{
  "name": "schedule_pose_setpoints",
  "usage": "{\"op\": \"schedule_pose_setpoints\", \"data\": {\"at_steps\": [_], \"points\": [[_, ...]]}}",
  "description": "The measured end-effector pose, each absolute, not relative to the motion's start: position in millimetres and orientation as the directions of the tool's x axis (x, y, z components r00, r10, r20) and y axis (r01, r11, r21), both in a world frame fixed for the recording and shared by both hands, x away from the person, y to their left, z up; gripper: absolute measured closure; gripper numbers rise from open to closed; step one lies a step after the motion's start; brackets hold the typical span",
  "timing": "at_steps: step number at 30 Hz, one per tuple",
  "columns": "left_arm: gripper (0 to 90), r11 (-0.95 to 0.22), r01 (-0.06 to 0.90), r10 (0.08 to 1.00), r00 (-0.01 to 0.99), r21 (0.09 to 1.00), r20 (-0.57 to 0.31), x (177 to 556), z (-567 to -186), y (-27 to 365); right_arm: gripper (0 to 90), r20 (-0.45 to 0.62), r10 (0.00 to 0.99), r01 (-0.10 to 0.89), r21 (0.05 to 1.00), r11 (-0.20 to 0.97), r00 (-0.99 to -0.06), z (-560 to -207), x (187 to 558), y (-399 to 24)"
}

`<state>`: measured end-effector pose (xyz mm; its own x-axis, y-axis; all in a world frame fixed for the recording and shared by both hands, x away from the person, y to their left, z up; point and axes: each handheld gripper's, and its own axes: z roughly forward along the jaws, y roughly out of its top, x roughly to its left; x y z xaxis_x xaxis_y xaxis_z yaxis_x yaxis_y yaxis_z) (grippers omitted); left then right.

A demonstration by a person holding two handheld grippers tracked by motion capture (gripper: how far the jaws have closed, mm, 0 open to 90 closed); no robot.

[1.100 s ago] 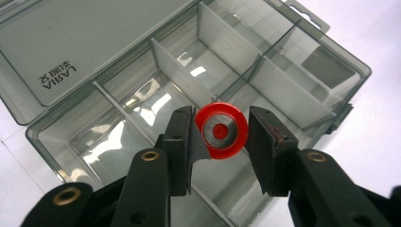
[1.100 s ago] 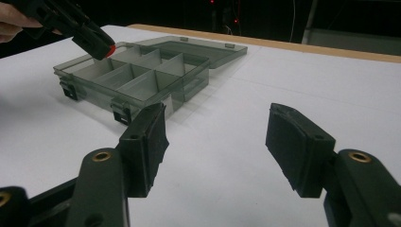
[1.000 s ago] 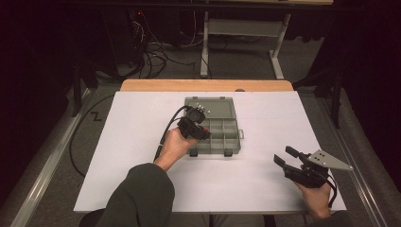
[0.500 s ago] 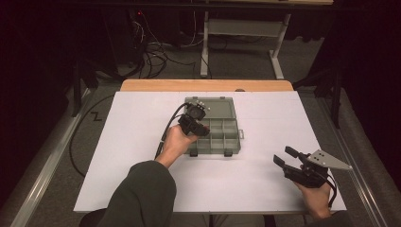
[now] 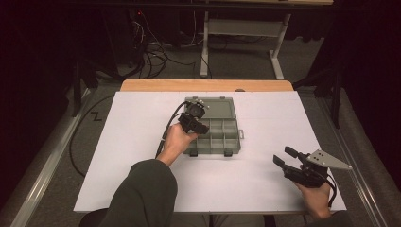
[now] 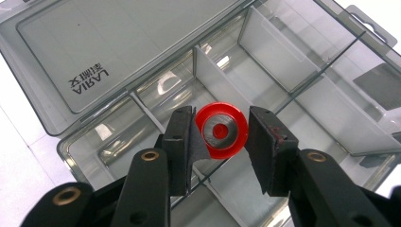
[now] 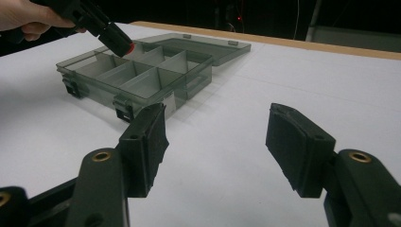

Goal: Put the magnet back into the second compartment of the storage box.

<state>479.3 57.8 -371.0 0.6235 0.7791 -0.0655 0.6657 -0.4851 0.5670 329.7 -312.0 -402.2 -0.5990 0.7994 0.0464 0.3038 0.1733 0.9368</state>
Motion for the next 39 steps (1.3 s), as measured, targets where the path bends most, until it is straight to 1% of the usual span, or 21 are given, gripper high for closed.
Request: {"op": "schedule_pose_setpoints", "data": {"at_steps": [18, 25, 32, 39], "points": [[60.8, -0.492, 0.663, 0.781, 0.622, 0.564, -0.050, 483.3, -373.1, 55.6, 40.5, 0.053, 0.798, 0.304, 0.938, 0.166, -0.600, -402.1, 329.3, -312.2], [55.0, -0.482, 0.665, 0.787, 0.615, 0.570, -0.052, 483.2, -372.2, 57.3, 40.5, 0.050, 0.798, 0.304, 0.937, 0.170, -0.601, -402.2, 329.5, -312.2], [50.6, -0.482, 0.662, 0.793, 0.608, 0.574, -0.035, 481.4, -370.0, 59.2, 40.5, 0.050, 0.798, 0.301, 0.939, 0.167, -0.600, -402.0, 329.2, -312.5], [43.5, -0.498, 0.646, 0.795, 0.606, 0.578, 0.007, 476.8, -367.3, 58.1, 40.5, 0.047, 0.799, 0.299, 0.939, 0.169, -0.600, -401.9, 329.0, -312.4]]}}
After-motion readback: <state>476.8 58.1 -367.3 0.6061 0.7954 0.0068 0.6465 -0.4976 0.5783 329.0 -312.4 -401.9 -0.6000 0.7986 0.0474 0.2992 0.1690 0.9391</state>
